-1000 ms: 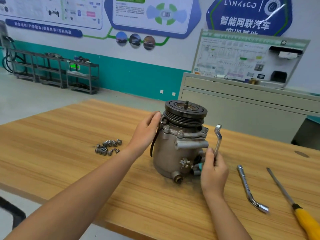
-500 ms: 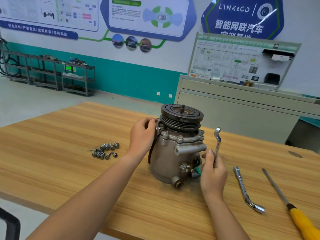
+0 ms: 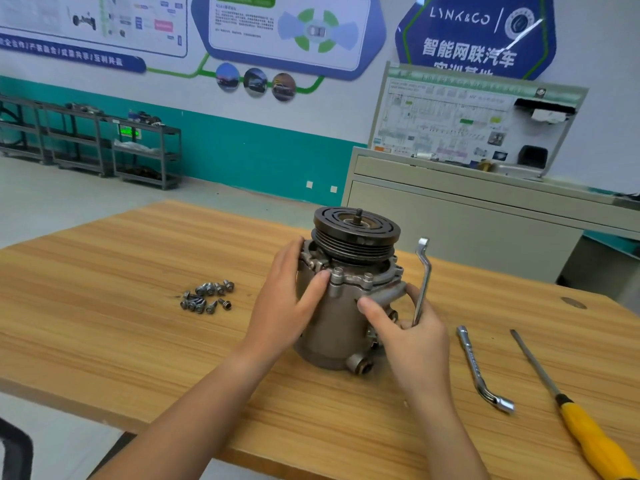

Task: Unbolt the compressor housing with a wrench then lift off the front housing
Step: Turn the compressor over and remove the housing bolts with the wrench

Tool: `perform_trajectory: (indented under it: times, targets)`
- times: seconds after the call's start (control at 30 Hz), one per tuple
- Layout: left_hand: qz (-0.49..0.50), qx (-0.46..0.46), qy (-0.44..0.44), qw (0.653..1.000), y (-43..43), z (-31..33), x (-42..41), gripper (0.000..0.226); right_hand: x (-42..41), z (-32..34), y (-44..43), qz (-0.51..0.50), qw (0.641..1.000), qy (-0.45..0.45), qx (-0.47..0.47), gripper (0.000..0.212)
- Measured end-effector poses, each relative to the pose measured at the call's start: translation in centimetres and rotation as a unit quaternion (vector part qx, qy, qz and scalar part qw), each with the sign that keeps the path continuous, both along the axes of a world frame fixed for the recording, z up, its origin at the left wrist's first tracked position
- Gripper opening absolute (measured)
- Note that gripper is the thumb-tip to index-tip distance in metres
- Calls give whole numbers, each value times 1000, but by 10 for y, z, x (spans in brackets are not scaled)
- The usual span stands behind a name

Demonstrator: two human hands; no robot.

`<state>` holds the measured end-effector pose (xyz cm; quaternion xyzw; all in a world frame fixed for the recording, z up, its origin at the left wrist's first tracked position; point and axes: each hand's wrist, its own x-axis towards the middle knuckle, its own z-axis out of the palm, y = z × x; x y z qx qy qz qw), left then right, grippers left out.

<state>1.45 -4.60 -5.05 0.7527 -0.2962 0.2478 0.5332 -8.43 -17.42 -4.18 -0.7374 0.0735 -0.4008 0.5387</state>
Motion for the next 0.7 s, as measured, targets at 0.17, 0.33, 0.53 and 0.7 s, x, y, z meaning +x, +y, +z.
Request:
perform_trajectory:
  times: [0.17,0.33,0.53,0.7]
  targets:
    - [47,-43,19,998,-17,-6,-7,71,0,3,-17,-13,998,65,21,34]
    - [106,-36,30,993,-47,-8,-18,75,8,12,-39,-35,986,148,64,63]
    - [114,-50,23,992,-55,-10,-16,70,-11,36,-57,-8,978,202,-44,37]
    - [68,-47,-31,996,-40,-12,-3,61,-39,62,-60,-22,931,211,-298,31]
